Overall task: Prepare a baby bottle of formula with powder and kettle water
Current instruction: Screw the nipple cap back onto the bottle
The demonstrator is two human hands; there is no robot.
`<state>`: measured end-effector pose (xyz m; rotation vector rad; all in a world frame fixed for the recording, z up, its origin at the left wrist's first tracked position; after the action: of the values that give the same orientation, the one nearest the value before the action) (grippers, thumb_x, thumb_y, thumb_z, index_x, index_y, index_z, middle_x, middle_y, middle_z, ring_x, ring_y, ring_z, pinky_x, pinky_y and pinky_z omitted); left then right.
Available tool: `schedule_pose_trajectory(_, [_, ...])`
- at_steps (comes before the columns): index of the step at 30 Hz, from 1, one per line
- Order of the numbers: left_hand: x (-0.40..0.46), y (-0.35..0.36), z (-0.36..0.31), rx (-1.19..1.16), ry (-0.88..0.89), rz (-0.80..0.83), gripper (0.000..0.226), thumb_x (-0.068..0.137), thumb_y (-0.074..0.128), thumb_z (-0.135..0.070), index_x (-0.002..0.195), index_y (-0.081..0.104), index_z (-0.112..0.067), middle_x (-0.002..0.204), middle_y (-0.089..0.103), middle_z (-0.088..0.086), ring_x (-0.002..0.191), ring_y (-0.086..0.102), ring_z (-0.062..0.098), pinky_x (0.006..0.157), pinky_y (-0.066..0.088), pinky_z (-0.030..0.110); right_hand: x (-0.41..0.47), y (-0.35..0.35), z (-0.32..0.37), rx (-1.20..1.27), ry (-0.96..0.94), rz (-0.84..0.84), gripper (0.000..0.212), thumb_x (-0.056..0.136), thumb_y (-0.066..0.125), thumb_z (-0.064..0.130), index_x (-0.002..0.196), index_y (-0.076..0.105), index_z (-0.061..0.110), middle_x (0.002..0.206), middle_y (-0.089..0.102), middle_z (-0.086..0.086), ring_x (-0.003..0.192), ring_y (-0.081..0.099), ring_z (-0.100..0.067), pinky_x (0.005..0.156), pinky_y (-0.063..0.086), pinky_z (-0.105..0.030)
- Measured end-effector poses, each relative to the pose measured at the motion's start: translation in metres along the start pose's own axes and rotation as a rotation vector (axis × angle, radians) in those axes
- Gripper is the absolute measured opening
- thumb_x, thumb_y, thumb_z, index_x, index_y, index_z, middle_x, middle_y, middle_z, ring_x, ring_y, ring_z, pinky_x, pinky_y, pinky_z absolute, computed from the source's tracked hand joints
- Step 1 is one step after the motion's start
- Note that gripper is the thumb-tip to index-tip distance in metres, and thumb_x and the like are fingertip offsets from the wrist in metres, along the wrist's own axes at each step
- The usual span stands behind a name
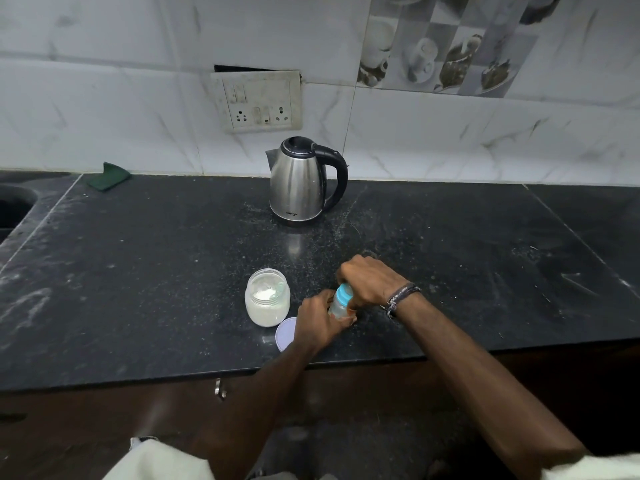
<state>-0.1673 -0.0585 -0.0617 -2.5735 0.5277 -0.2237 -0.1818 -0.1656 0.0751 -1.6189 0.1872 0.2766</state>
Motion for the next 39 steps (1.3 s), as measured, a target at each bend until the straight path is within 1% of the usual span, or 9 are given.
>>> schedule_pose_trajectory(5, [0.0007, 0.0015, 0.0018, -0.010, 0.007, 0.007, 0.062, 0.064, 0.077, -0.060, 0.108, 0.067, -0.016, 0.095, 0.075, -0.003, 0.085, 0.070, 0.013, 0.076, 0.057, 0.042, -0.0028, -0.0001, -0.0010, 0.034, -0.013, 0.018, 0.036, 0.072, 0.083, 0.025, 0.100, 0.065, 0.011, 0.108, 0.063, -0.014, 0.092, 0.064, -0.030, 0.066, 0.046, -0.033])
schedule_pose_trajectory(11, [0.0015, 0.0011, 0.0023, -0.014, 0.020, 0.006, 0.062, 0.064, 0.078, -0.059, 0.108, 0.067, -0.016, 0.095, 0.075, -0.003, 0.085, 0.069, 0.012, 0.076, 0.057, 0.042, -0.0040, -0.0017, 0.0020, 0.020, -0.025, 0.001, 0.036, 0.075, 0.081, 0.022, 0.105, 0.065, 0.009, 0.111, 0.062, -0.014, 0.094, 0.065, -0.030, 0.075, 0.053, -0.037])
schedule_pose_trajectory(15, [0.0019, 0.0006, 0.0032, -0.017, 0.032, 0.012, 0.064, 0.065, 0.078, -0.058, 0.111, 0.067, -0.015, 0.098, 0.075, -0.001, 0.089, 0.070, 0.013, 0.078, 0.057, 0.042, -0.0027, -0.0036, 0.0027, 0.009, -0.035, -0.002, 0.031, 0.074, 0.080, 0.017, 0.101, 0.067, 0.010, 0.106, 0.065, -0.013, 0.090, 0.066, -0.030, 0.069, 0.052, -0.035])
schedule_pose_trajectory(19, [0.0025, 0.0002, 0.0038, -0.023, 0.045, 0.012, 0.067, 0.066, 0.079, -0.059, 0.114, 0.066, -0.015, 0.102, 0.075, 0.000, 0.092, 0.070, 0.014, 0.080, 0.057, 0.043, -0.0020, -0.0064, 0.0027, 0.012, -0.044, 0.001, 0.039, 0.071, 0.083, 0.018, 0.107, 0.069, 0.013, 0.108, 0.065, -0.012, 0.092, 0.066, -0.030, 0.075, 0.055, -0.038])
schedule_pose_trajectory(26, [0.0028, -0.0005, 0.0036, -0.021, 0.059, 0.016, 0.072, 0.063, 0.074, -0.063, 0.115, 0.066, -0.013, 0.103, 0.075, 0.001, 0.093, 0.071, 0.016, 0.081, 0.057, 0.043, -0.0012, -0.0050, 0.0049, 0.017, 0.003, 0.033, 0.041, 0.070, 0.085, 0.020, 0.106, 0.067, 0.011, 0.110, 0.064, -0.014, 0.095, 0.065, -0.032, 0.070, 0.049, -0.034])
schedule_pose_trajectory(31, [0.0032, 0.0014, 0.0044, -0.010, 0.034, 0.011, 0.061, 0.065, 0.078, -0.059, 0.108, 0.067, -0.017, 0.095, 0.075, -0.001, 0.087, 0.070, 0.014, 0.078, 0.057, 0.042, -0.0022, -0.0038, 0.0058, 0.031, 0.056, 0.000, 0.046, 0.074, 0.083, 0.032, 0.104, 0.062, 0.005, 0.112, 0.061, -0.016, 0.098, 0.063, -0.033, 0.068, 0.041, -0.033])
schedule_pose_trajectory(34, [0.0037, 0.0024, 0.0056, 0.001, 0.036, -0.003, 0.056, 0.063, 0.079, -0.058, 0.101, 0.068, -0.019, 0.088, 0.075, -0.003, 0.080, 0.069, 0.013, 0.072, 0.056, 0.042, -0.0013, -0.0022, 0.0061, 0.018, 0.087, -0.068, 0.052, 0.080, 0.073, 0.049, 0.104, 0.062, 0.004, 0.111, 0.063, -0.018, 0.098, 0.063, -0.036, 0.073, 0.047, -0.037])
schedule_pose_trajectory(36, [0.0037, 0.0021, 0.0052, 0.004, 0.046, -0.012, 0.054, 0.063, 0.083, -0.054, 0.101, 0.069, -0.019, 0.089, 0.076, -0.003, 0.081, 0.070, 0.012, 0.073, 0.056, 0.040, -0.0001, -0.0014, 0.0065, 0.002, 0.110, -0.104, 0.056, 0.081, 0.068, 0.056, 0.103, 0.063, 0.005, 0.109, 0.064, -0.017, 0.098, 0.063, -0.035, 0.076, 0.049, -0.038])
schedule_pose_trajectory(39, [0.0041, 0.0031, 0.0058, 0.006, 0.046, -0.005, 0.053, 0.063, 0.083, -0.054, 0.101, 0.069, -0.019, 0.088, 0.075, -0.004, 0.080, 0.070, 0.012, 0.072, 0.056, 0.040, -0.0004, -0.0017, 0.0053, 0.037, 0.118, -0.077, 0.054, 0.079, 0.072, 0.054, 0.101, 0.062, 0.006, 0.110, 0.063, -0.016, 0.098, 0.063, -0.035, 0.071, 0.044, -0.036])
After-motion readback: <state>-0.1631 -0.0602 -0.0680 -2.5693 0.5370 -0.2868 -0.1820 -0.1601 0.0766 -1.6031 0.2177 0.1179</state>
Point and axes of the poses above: each hand's wrist, its own x-axis towards the middle knuckle, its own y-axis out of the palm, z = x × y, the point moved 3 cm from there along x, towards the middle knuckle
